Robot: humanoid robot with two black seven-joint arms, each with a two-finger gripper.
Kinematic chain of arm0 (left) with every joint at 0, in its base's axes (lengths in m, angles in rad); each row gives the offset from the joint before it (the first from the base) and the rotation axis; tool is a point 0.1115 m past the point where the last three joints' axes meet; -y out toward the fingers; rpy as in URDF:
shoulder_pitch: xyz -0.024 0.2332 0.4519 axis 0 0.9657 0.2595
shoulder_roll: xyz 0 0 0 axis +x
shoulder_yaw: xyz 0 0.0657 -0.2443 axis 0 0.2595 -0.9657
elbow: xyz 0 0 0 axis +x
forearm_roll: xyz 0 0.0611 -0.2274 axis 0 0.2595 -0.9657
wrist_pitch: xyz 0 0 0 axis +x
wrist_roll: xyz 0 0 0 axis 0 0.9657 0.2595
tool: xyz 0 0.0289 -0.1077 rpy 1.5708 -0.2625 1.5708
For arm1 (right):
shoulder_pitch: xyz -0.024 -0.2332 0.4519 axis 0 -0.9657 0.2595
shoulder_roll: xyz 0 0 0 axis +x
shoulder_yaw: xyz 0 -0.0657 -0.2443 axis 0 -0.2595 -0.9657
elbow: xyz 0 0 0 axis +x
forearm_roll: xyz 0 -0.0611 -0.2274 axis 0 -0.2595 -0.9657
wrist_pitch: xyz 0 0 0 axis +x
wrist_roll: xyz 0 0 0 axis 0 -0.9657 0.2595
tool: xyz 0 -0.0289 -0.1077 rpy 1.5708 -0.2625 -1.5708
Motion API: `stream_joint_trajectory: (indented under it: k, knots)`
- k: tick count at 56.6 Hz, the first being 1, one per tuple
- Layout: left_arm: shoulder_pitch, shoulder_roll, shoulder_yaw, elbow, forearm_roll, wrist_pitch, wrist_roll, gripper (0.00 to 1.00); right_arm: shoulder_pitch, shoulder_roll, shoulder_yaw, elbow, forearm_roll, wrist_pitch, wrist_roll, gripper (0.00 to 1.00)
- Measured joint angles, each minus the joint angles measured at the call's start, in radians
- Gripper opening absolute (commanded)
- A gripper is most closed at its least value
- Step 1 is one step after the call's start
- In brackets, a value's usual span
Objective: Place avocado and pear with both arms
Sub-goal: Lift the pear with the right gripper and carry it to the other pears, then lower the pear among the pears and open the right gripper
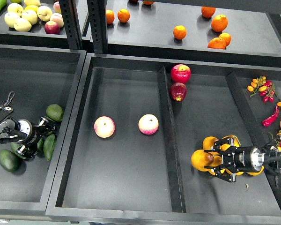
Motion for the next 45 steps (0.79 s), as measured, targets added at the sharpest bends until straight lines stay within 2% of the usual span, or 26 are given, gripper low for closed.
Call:
stream_joint_trajectory:
  k: [29,45]
  knots:
    - [0.005,0.000,0.000,0.000,-0.001,0.000,0.000,0.91,-0.075,0.020,-0.023,-0.061,-0.008,0.000,0.000,0.21]
    - [0.005,-0.001,0.000,0.000,0.000,0.000,0.000,0.91,-0.092,0.035,-0.023,-0.073,-0.011,0.000,0.000,0.26]
